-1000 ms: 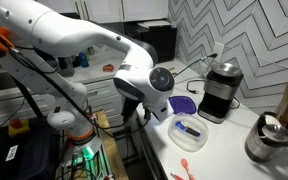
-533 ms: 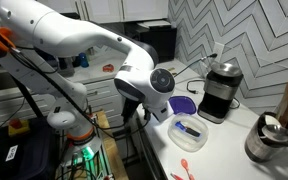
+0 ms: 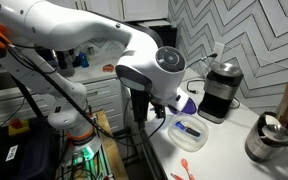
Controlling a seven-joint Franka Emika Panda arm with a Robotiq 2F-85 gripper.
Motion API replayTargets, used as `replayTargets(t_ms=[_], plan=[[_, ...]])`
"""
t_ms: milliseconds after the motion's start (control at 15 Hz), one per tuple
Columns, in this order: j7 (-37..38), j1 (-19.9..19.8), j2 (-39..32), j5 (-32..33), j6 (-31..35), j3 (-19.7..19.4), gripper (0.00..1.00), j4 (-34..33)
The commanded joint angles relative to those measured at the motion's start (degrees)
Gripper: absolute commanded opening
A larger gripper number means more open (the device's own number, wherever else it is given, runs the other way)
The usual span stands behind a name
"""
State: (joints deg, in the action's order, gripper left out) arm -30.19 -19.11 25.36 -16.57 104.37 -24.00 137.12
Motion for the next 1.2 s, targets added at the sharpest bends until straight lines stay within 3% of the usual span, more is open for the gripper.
replayTargets(t_ms=[0,200,600,1133], plan=[[-11.53,3.45,-3.96,0.32,-4.94,-4.35,0.02,-6.64],[-20.85,4.26,-7.98,0.67,-9.80,-6.20,0.02,-11.92],[-33.18,3.05,-17.58,0.52,-10.79,-5.59,0.02,-20.08],[-41.26,-1.00,-28.88,-0.76,-18.43,-3.80,0.02,-32.15]])
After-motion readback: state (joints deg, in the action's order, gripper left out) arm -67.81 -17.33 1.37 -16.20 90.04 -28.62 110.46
